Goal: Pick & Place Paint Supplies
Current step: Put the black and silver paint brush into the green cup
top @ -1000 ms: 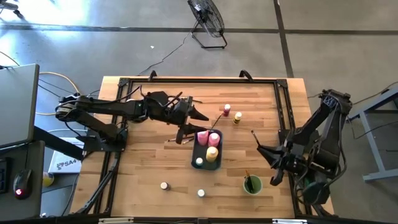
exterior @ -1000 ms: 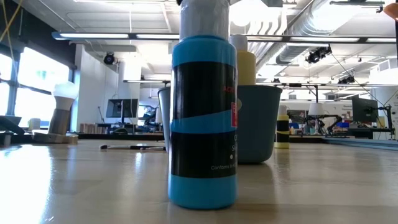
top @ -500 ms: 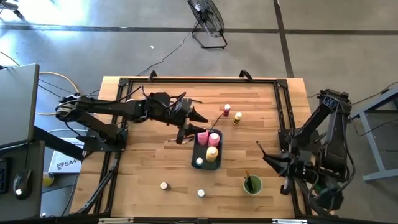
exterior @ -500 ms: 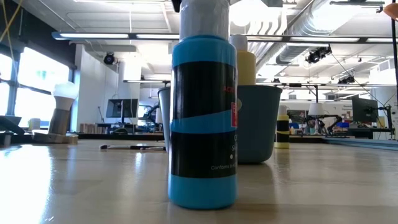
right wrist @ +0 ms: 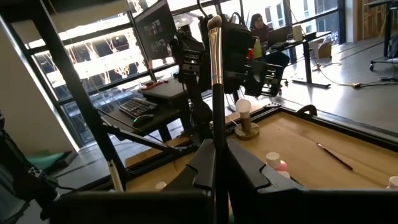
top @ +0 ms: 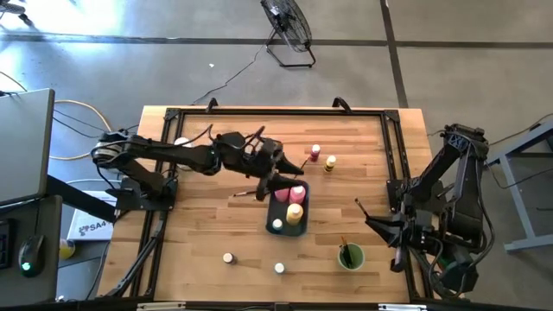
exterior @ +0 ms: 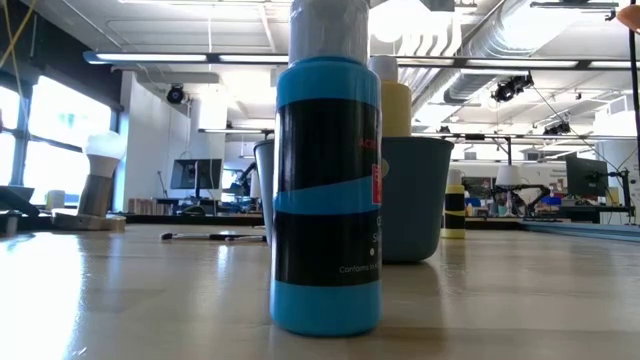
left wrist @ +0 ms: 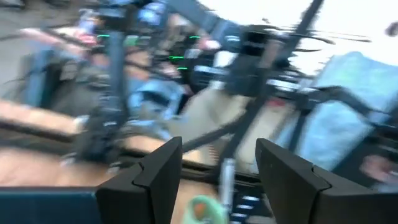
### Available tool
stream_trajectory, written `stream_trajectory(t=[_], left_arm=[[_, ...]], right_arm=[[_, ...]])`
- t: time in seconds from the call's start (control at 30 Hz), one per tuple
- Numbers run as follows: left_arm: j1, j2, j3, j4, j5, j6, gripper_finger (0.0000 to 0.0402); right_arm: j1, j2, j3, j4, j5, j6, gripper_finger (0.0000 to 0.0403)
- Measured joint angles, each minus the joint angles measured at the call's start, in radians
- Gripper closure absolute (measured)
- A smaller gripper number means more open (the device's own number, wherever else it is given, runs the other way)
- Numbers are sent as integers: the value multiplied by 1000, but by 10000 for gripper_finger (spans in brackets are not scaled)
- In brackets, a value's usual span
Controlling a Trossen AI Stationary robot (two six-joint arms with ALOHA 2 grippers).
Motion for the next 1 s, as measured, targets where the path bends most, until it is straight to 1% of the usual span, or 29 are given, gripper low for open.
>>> stream_trajectory(t=[0.03,0.1,0.27,0.43,0.5,0.63,0.77,1.0], left_arm=[[0,11,-2,50,33,-2,201],[0,29,0,140,67,-1,201],[1,29,0,177,65,-1,201],[-7,29,0,186,69,2,201],[-21,30,0,184,47,30,201],[-72,30,0,200,-18,120,201],[-115,30,13,249,-67,182,201],[-123,30,64,242,-73,168,201]], right_arm=[[-3,0,0,0,1,0,392],[-11,0,0,0,1,-1,392],[-55,0,0,0,-17,-2,392],[-147,0,0,13,-140,-1,392],[-184,0,0,27,-171,-23,392],[-243,0,0,99,-221,-124,392],[-281,0,0,211,-252,-259,392],[-359,0,0,465,-366,-559,392]])
